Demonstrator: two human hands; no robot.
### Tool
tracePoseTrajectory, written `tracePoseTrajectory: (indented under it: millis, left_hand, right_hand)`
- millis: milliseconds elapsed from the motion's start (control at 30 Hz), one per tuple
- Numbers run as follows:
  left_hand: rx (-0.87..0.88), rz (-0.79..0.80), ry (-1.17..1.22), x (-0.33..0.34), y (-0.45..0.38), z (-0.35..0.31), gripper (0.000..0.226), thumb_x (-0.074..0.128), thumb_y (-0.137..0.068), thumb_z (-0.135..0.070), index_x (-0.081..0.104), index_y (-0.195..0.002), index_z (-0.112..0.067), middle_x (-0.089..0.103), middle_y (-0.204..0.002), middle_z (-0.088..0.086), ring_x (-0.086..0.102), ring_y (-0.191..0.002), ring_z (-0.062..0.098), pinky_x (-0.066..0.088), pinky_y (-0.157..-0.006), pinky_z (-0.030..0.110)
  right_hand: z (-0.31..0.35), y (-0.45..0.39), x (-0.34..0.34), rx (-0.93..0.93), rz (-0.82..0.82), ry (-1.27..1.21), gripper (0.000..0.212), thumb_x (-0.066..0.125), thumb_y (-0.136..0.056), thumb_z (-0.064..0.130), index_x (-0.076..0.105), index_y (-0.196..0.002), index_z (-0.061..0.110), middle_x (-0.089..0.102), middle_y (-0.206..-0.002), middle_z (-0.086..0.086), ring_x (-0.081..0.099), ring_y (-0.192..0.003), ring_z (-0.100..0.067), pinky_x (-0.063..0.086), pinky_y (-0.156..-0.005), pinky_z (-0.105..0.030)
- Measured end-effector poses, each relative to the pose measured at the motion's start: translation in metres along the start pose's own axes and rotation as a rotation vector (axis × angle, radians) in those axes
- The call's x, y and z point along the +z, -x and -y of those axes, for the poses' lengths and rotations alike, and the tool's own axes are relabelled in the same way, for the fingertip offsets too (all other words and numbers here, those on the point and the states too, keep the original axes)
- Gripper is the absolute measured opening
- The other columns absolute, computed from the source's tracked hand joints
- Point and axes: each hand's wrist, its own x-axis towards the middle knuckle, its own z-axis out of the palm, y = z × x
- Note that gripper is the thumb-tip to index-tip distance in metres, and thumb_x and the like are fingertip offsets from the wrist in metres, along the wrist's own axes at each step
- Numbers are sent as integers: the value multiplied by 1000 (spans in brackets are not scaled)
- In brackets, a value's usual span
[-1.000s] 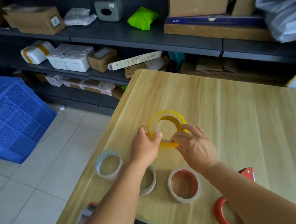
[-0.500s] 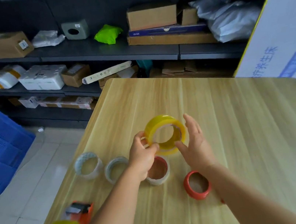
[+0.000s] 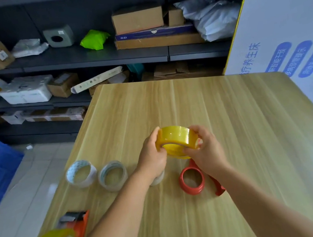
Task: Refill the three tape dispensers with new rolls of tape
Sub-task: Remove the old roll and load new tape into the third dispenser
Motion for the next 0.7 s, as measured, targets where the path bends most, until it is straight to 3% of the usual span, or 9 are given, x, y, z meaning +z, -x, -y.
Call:
tracePoseTrajectory:
  millis: [133, 233, 333, 400, 500, 600, 700]
  left_hand:
    - [90, 21, 31, 3, 6, -11, 57, 53, -89, -14, 37, -143, -22, 41, -144, -1, 41, -126, 7, 31, -106, 23]
    - [129, -93, -29, 9, 7, -12, 55, 66, -85, -30, 49, -136, -23, 50, -128, -5, 49, -118, 7, 39, -102, 26]
    - [173, -121, -57, 12, 7, -12, 48, 69, -82, -26, 57, -129, -26, 51, -118, -6, 53, -115, 13, 43, -99, 27]
    - [171, -76, -87, 11, 6, -11, 54, 69, -82, -25, 52, -133, -29, 45, -117, -6, 50, -112, 11, 38, -97, 21]
    - [114, 23, -151, 5, 2, -10, 58, 68, -82, -27, 47, -136, -28, 36, -120, -3, 44, -114, 12, 35, -99, 23]
    - [115, 23, -154, 1, 3, -13, 40, 72, -78, -21, 60, -116, -29, 41, -117, 0, 50, -106, 15, 38, -91, 21]
    - [151, -23, -108, 1, 6, -13, 36, 75, -75, -19, 64, -107, -32, 44, -114, -3, 52, -100, 11, 40, -87, 19]
  right_hand:
    - [-3, 4, -4, -115, -88, 88, 52, 77, -66, 14, 56, -111, 24, 50, -101, 12, 46, -80, -1, 32, -62, -2]
    - [-4, 7, -4, -183, -120, 133, 47, 78, -68, 16, 55, -107, 27, 46, -98, 16, 44, -81, 1, 33, -65, 0]
    - [-6, 9, -4, -199, -123, 173, 46, 77, -69, 17, 55, -108, 28, 45, -100, 18, 49, -87, -5, 32, -65, -10]
    - [-8, 10, -4, -212, -113, 183, 45, 76, -69, 17, 55, -108, 27, 46, -101, 18, 51, -90, -10, 36, -67, -20]
    - [-10, 13, -4, -240, -95, 182, 42, 74, -71, 17, 56, -107, 26, 47, -101, 17, 53, -90, -12, 39, -68, -24]
    - [-11, 15, -4, -240, -74, 171, 41, 73, -71, 17, 57, -108, 25, 47, -102, 17, 54, -90, -13, 44, -69, -28]
    - [-12, 16, -3, -234, -81, 149, 41, 74, -70, 16, 57, -107, 25, 49, -102, 15, 55, -90, -14, 44, -69, -28]
